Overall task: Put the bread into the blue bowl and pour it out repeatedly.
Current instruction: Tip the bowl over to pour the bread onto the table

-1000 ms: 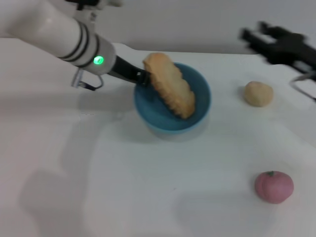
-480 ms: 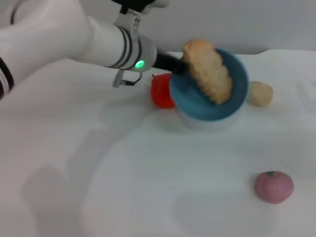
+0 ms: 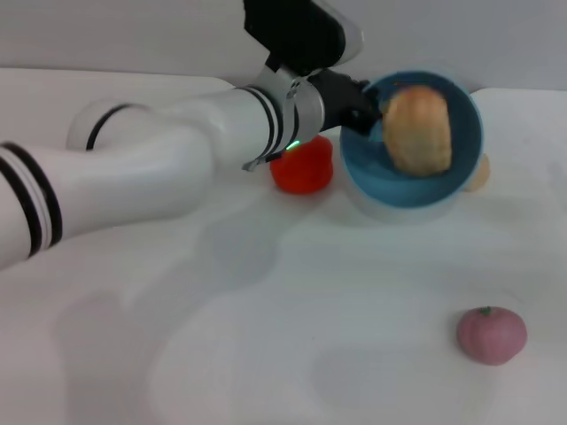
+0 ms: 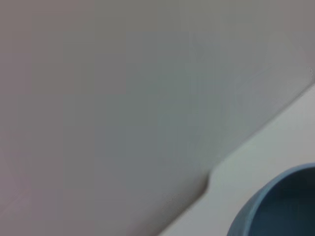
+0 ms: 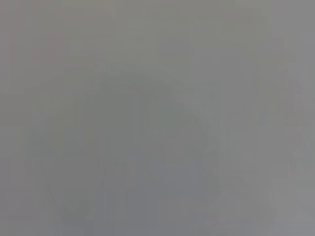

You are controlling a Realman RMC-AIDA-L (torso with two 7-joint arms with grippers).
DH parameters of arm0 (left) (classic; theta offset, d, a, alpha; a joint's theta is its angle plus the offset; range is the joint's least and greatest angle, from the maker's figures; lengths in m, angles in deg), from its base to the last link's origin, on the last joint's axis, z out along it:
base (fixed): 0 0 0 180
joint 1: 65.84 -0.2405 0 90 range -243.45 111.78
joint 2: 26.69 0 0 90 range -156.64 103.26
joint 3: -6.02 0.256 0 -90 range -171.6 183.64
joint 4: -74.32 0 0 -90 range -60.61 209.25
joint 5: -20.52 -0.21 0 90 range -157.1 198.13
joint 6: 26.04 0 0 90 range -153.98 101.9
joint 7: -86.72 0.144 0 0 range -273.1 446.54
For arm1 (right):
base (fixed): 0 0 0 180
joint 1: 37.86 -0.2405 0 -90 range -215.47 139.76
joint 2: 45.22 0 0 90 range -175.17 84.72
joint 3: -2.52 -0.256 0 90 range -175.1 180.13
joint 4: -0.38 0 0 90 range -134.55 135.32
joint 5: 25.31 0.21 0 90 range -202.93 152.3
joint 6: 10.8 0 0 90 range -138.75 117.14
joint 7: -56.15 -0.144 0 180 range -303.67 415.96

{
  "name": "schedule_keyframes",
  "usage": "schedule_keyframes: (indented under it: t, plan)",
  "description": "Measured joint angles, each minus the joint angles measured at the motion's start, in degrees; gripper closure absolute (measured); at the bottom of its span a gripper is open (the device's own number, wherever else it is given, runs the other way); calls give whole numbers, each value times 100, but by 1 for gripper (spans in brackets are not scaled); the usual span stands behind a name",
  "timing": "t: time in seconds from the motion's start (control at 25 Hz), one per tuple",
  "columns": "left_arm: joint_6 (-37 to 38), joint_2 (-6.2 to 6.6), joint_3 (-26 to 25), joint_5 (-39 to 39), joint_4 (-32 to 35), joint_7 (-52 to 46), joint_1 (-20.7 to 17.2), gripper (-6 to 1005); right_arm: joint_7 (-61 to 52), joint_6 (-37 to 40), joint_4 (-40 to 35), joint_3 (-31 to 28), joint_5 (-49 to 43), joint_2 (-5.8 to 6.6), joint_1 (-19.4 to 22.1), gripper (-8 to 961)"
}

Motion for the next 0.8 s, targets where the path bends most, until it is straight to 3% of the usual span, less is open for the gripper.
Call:
schedule_keyframes:
  t: [0.24,0.52,0.8]
  plan:
    - [-1053,-4,336,10,-132,3,-269,969,0,424,208,-458,0,16,97,379]
    - [-2166,-10,925,82,-570,-1,-269,969,2,514,218,-531,0,20,140,379]
    - [-2444,-13,994,96,-682,-11,-265,969,5,509,230,-532,0,20,80,380]
